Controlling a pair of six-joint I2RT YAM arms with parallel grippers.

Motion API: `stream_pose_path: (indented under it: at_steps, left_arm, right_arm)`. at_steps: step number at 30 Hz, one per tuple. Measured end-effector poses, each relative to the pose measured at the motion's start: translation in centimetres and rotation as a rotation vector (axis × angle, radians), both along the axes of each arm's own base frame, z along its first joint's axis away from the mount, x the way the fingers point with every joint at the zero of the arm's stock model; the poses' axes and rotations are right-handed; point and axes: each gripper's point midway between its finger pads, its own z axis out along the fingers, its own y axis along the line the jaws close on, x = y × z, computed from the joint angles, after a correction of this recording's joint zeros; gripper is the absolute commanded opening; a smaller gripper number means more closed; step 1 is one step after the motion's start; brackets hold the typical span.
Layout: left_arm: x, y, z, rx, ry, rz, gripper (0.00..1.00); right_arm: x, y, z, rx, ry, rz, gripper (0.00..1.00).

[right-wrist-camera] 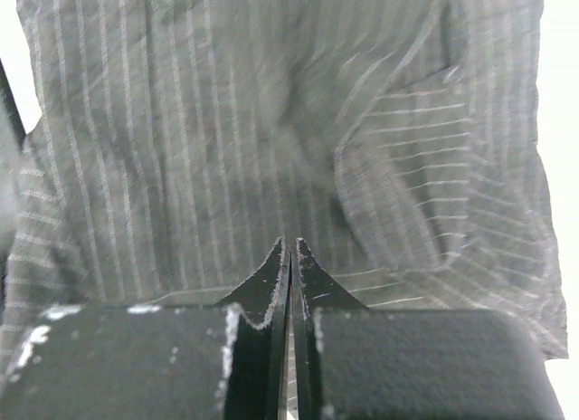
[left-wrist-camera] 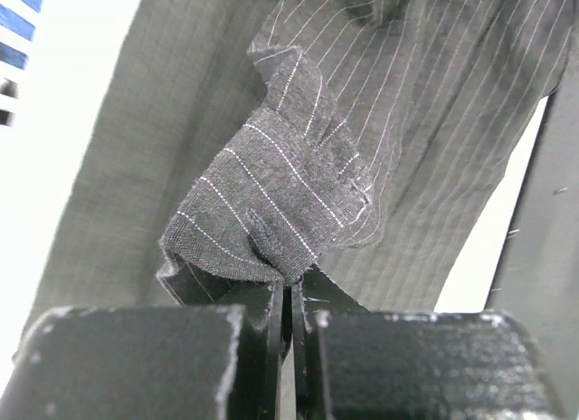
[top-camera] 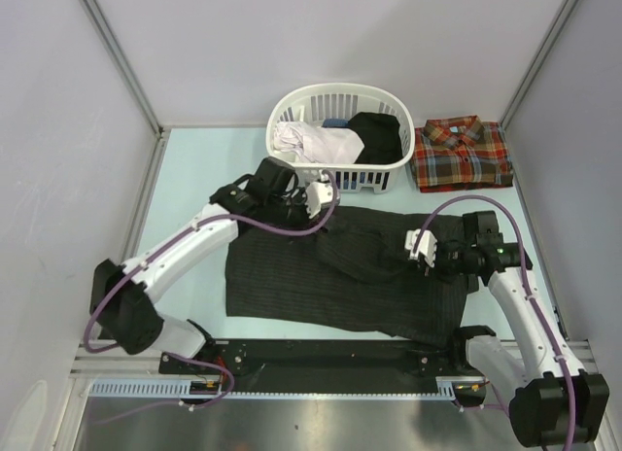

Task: Fold and stack the long sleeve shirts
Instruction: Fold the shirt

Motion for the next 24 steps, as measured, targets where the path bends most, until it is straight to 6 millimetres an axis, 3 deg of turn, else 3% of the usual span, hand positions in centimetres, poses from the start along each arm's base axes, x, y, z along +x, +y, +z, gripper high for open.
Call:
stream_pose_path:
  at_steps: [2, 4, 5, 7, 8, 10, 13, 18, 21, 22, 24]
  left_arm:
    - [-0.1, 0.3, 1.5, 0.001, -0.092, -0.035, 0.00]
    - [-0.3, 0.7, 3.1, -0.005, -0.174, -0.065, 0.00]
    - [-0.4, 0.8, 3.9, -0.008, -0.214, -0.078, 0.00]
    - [-1.7, 0.2, 5.3, -0.024, -0.278, -0.137, 0.00]
    - [-2.5, -0.3, 5.7, -0.033, -0.292, -0.167, 0.00]
    - [-3.6, -1.1, 5.9, -0.041, -0.299, -0.208, 0.00]
    - [-3.7, -1.4, 5.4, -0.028, -0.292, -0.216, 0.00]
    - [-3.0, -1.0, 5.3, -0.006, -0.310, -0.186, 0.00]
    - [-2.9, -1.0, 5.4, -0.006, -0.322, -0.194, 0.00]
    - [-2.9, -1.0, 5.5, -0.007, -0.332, -0.201, 0.00]
    - [-3.0, -0.9, 6.0, -0.010, -0.356, -0.215, 0.00]
  right_arm:
    - [-0.5, -0.2, -0.2, -0.009, 0.014, 0.006, 0.04]
    - [-0.6, -0.3, -0.4, -0.004, 0.026, -0.010, 0.18]
    - [-0.5, -0.3, -0.4, 0.002, 0.031, -0.023, 0.41]
    - [0.0, -0.4, -0.6, 0.024, 0.031, -0.067, 0.62]
    - [0.5, -0.5, -0.8, 0.037, 0.017, -0.092, 0.80]
    - [1.1, -0.8, -1.5, 0.056, -0.021, -0.136, 0.92]
    - [1.3, -1.1, -3.4, 0.074, -0.090, -0.180, 0.91]
    - [1.6, -0.8, -5.6, 0.065, -0.167, -0.193, 0.82]
    - [2.4, -1.0, -6.4, 0.045, -0.225, -0.213, 0.57]
    - [2.7, -1.3, -6.7, 0.036, -0.234, -0.234, 0.40]
    - [3.3, -1.7, -6.8, 0.024, -0.248, -0.255, 0.26]
